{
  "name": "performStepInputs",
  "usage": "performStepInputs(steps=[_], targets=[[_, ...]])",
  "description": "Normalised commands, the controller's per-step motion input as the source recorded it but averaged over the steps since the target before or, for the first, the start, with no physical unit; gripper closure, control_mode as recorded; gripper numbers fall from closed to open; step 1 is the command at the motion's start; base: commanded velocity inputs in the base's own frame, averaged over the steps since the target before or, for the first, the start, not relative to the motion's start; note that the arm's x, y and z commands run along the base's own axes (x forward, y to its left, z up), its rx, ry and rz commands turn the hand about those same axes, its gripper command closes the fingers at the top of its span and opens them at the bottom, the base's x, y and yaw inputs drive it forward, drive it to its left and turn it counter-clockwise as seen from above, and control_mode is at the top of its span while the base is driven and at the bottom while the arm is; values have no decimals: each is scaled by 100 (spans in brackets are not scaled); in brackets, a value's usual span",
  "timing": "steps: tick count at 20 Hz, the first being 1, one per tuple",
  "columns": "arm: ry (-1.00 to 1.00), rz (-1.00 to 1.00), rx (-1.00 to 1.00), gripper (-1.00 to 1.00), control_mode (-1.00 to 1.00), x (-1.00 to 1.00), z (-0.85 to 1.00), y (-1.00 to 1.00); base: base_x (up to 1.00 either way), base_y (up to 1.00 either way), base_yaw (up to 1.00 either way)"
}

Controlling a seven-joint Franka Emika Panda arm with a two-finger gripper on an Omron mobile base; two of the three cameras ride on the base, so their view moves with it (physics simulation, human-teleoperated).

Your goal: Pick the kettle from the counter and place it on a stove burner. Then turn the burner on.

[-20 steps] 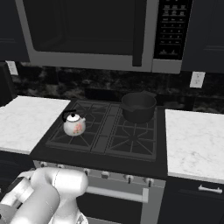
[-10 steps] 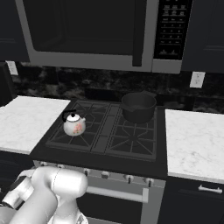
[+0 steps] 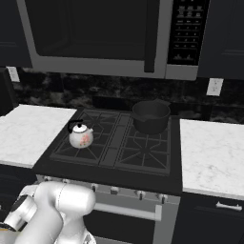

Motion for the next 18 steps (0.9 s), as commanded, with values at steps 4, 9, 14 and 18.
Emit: performStepInputs(steps=[4,9,14,18], targets=[[0,17,-8,-100,-100,0,34,41,0,0,0],[0,18,-19,-100,-100,0,51,43,0,0,0],[0,17,-25,-100,-100,0,49,47,0,0,0],[0,17,-29,-100,-100,0,46,52,0,0,0]])
